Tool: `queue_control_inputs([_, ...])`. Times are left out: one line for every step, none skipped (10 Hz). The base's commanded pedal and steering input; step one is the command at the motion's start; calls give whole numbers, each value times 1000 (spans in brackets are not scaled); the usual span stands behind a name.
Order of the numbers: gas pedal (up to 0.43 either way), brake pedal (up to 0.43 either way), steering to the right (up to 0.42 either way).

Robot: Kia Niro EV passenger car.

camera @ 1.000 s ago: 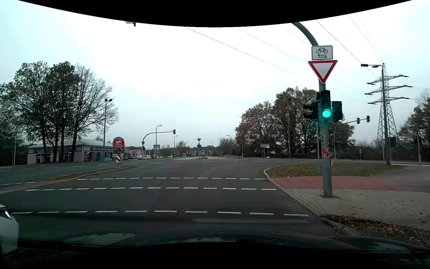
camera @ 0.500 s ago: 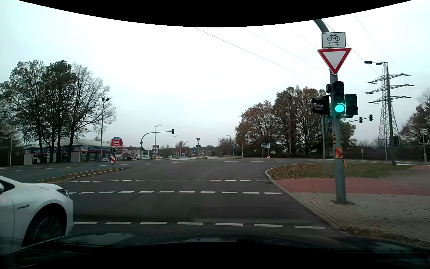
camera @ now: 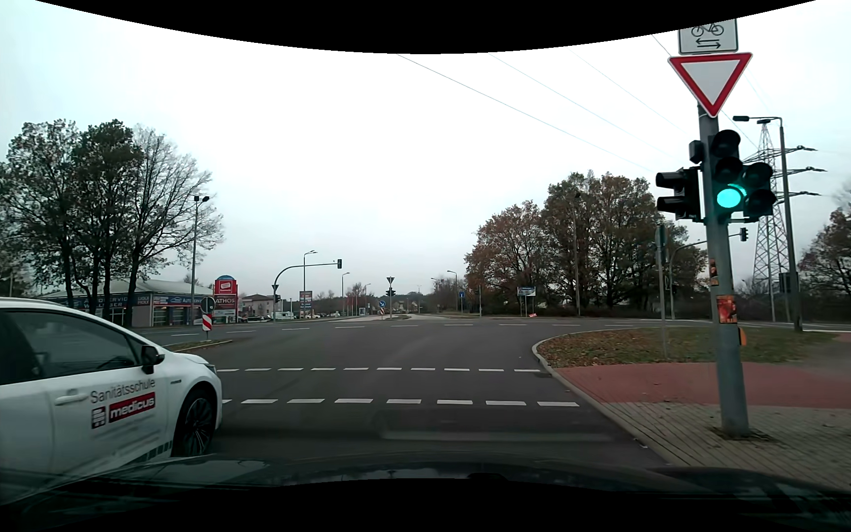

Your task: Follow the waypoints while adhering to traffic rules and regulations

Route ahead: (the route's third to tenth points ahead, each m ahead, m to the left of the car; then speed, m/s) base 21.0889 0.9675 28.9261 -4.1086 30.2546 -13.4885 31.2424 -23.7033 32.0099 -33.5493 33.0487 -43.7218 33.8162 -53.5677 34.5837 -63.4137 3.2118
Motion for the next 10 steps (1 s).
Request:
queue_control_inputs([378,0,2])
queue_control_inputs([378,0,2])
queue_control_inputs([378,0,2])
queue_control_inputs([378,0,2])
queue_control_inputs([378,0,2])
queue_control_inputs([378,0,2])
queue_control_inputs([378,0,2])
queue_control_inputs([370,0,1])
queue_control_inputs([370,0,2])
queue_control_inputs([370,0,2])
